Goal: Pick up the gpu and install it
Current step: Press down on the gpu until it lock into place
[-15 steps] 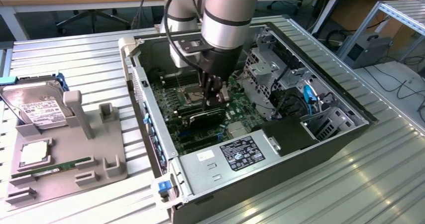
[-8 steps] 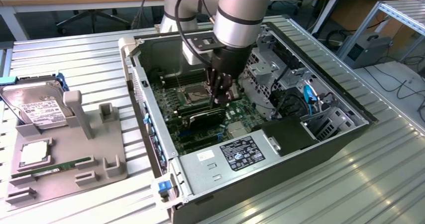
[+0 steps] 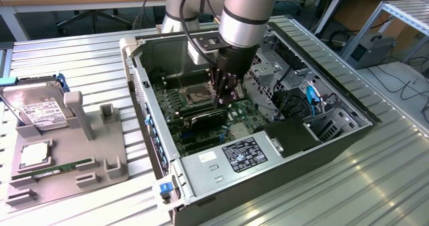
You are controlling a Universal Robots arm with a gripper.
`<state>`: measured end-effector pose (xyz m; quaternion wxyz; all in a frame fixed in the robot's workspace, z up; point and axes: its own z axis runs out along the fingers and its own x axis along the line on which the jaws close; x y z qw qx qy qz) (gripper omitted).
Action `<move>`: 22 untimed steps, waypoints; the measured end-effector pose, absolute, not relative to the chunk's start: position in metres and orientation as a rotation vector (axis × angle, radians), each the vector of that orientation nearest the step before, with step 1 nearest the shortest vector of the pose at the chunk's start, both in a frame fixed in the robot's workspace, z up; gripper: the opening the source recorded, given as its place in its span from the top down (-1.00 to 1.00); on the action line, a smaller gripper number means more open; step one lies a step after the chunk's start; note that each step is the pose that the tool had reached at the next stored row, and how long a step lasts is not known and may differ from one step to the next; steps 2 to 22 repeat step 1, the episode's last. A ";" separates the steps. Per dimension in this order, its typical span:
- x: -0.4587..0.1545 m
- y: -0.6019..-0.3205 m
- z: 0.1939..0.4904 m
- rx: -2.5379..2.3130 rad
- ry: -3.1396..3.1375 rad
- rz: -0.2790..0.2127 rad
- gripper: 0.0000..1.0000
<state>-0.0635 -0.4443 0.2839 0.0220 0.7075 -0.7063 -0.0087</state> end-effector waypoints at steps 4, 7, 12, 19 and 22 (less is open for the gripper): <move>-0.064 -0.444 0.284 2.192 -2.188 -0.027 0.79; -0.064 -0.444 0.284 2.192 -2.188 -0.027 0.79; -0.064 -0.444 0.284 2.192 -2.188 -0.027 0.79; -0.064 -0.444 0.284 2.192 -2.188 -0.027 0.79; -0.064 -0.444 0.284 2.192 -2.188 -0.027 0.79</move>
